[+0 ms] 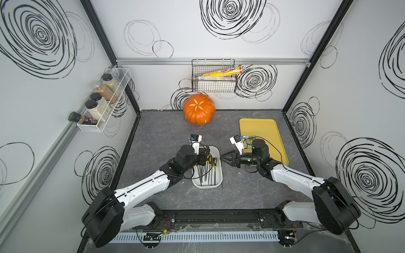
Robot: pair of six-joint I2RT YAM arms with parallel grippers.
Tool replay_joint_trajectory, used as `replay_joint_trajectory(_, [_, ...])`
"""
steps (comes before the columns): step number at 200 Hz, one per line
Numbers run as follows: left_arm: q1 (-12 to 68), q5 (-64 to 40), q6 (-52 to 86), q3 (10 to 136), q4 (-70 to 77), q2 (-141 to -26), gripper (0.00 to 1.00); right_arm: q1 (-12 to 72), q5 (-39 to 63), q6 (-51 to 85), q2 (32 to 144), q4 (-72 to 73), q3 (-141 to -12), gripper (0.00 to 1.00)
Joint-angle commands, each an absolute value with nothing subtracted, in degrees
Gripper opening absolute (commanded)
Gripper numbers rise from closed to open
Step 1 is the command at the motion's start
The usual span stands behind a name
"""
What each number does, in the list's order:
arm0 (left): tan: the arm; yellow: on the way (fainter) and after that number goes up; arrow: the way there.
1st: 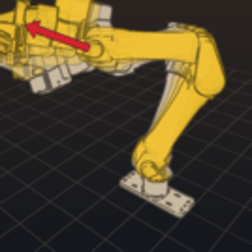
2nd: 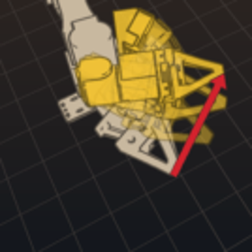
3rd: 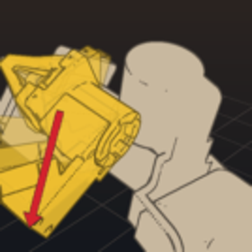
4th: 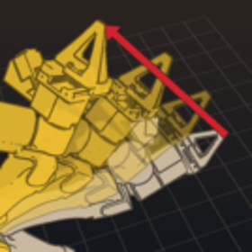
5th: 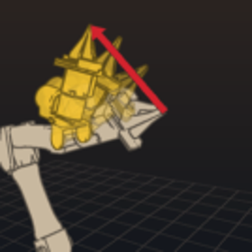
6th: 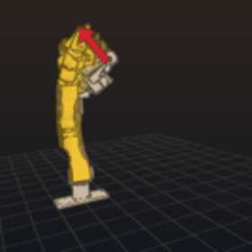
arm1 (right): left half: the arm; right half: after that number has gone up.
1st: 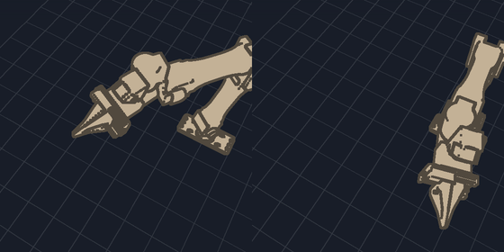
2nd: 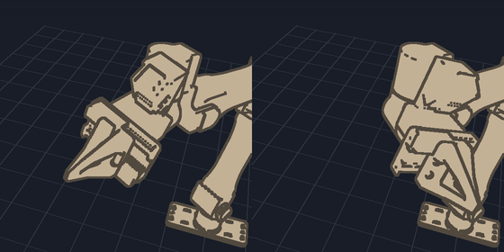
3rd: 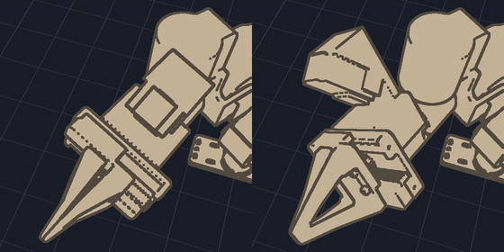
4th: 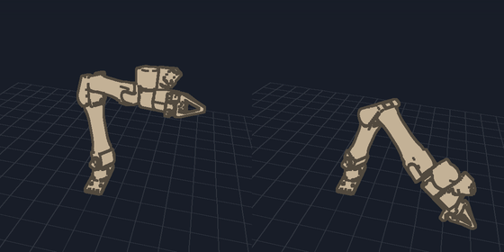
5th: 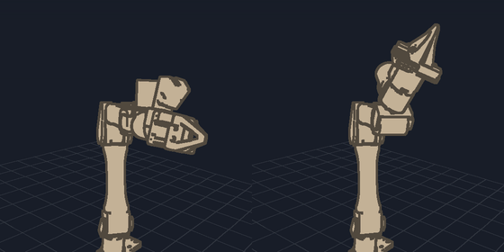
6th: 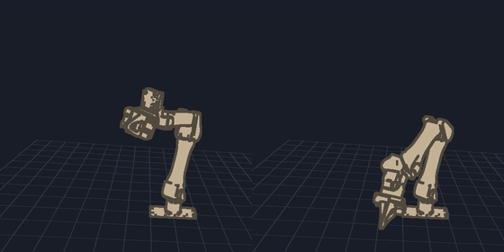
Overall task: Take the file tool out of the storage box
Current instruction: Pick up the file tool from the storage box.
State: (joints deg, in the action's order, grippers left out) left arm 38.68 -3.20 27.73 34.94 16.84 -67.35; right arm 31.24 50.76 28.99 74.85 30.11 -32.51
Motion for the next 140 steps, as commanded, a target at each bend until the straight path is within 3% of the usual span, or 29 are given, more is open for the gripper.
replay_joint_trajectory(1, [38.4, -10.3, 28.1, 32.2, 28.1, -63.7, 0.00, 36.0, 57.6, 31.8, 79.1, 38.9, -33.6, 0.35])
replay_joint_trajectory(98, [38.6, -12.0, 30.0, 27.9, 34.4, -60.0, 0.00, 43.2, 57.8, 32.4, 90.0, 42.2, -37.9, 0.33])
replay_joint_trajectory(117, [38.6, -12.1, 30.2, 27.9, 34.4, -60.4, 0.00, 43.4, 59.8, 36.1, 91.8, 47.6, -37.3, 0.29])
replay_joint_trajectory(140, [38.7, -11.7, 30.0, 28.0, 34.1, -60.6, 0.00, 43.4, 59.3, 36.6, 92.5, 48.2, -37.3, 0.17])
